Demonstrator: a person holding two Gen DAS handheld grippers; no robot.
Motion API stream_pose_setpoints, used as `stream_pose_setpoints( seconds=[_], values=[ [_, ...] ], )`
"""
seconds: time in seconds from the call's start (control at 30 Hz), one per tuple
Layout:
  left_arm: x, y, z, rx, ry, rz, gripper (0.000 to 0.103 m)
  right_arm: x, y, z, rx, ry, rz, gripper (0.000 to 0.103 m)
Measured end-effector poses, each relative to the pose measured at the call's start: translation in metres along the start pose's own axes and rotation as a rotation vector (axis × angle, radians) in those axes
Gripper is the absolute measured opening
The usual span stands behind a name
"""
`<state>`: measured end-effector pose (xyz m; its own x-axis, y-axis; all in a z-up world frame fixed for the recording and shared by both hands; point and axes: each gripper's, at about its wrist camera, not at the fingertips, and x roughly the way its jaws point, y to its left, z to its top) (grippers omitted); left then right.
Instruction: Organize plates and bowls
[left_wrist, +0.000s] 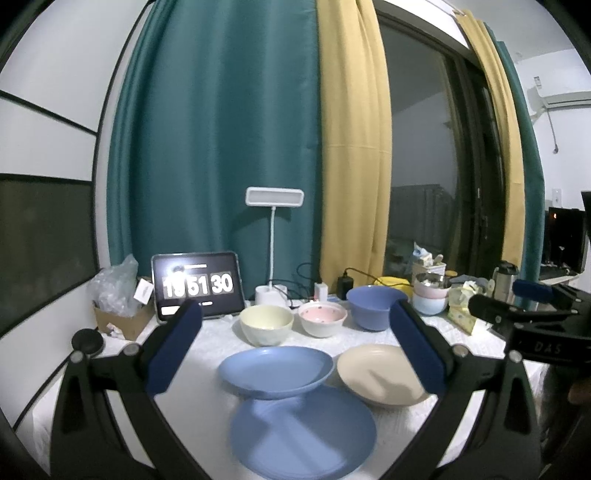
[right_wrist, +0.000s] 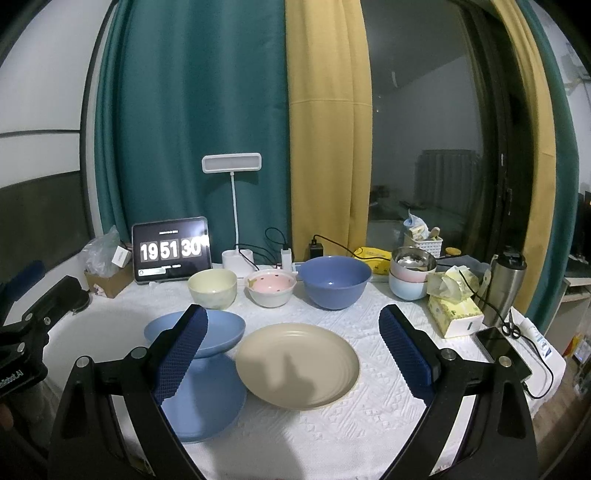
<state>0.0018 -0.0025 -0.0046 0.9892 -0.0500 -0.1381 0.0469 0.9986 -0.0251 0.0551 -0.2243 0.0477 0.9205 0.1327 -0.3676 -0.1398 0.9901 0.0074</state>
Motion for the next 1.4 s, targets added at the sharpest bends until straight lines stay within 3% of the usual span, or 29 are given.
stream_pose_setpoints(
  seconds=[1.4],
  values=[
    [0.001,0.0034,-0.0009,-0.007,0.004,0.005,0.102,0.0046,-0.0034,-0.0076,-0.002,0.011,-0.004,0.097]
  ],
)
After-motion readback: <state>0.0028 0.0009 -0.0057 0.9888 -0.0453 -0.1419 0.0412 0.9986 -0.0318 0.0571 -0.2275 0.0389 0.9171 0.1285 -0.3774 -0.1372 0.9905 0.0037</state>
